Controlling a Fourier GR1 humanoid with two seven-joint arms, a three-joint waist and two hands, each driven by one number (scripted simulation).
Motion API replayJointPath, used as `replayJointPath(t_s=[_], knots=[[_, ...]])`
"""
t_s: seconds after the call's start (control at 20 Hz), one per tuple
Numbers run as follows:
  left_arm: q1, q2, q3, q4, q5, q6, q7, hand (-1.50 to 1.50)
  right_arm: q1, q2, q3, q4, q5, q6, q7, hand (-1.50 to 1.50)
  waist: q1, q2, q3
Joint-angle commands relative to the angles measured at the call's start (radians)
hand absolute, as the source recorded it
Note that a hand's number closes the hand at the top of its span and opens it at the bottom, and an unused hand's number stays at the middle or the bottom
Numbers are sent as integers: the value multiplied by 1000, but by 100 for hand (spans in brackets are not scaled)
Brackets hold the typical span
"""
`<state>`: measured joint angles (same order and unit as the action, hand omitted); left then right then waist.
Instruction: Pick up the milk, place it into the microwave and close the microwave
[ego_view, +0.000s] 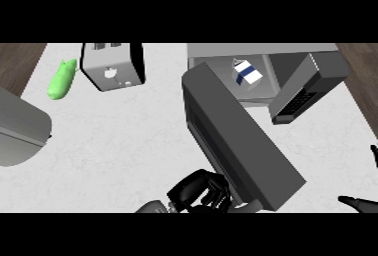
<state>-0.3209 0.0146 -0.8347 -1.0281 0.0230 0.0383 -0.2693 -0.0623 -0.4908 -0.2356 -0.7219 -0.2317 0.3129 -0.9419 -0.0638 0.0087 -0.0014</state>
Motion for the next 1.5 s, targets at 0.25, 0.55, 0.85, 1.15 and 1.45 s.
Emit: replayJointPath(t_s=[0.25, 0.55, 0.85, 1.15, 1.45], knots=[[-151, -14, -151, -1, 221, 195, -3, -150, 2, 3, 57, -128, -32, 132, -36, -150, -66, 6, -3], [-255, -13, -169, 6, 308, 289, 14, 150, -24, 17, 93, -189, -54, 115, 27, -150, -118, 17, -3], [-371, -13, -136, 44, 363, 369, 12, 150, -48, 5, 129, -250, -72, 126, 81, -150, -168, 25, -4], [-490, -14, -113, 78, 414, 410, -12, 150, -85, -28, 153, -299, -81, 136, 123, -150, -217, 43, -1], [-586, -14, -84, 124, 469, 447, -9, 150, -140, -59, 147, -336, -114, 138, 164, -150, -259, 58, 2]])
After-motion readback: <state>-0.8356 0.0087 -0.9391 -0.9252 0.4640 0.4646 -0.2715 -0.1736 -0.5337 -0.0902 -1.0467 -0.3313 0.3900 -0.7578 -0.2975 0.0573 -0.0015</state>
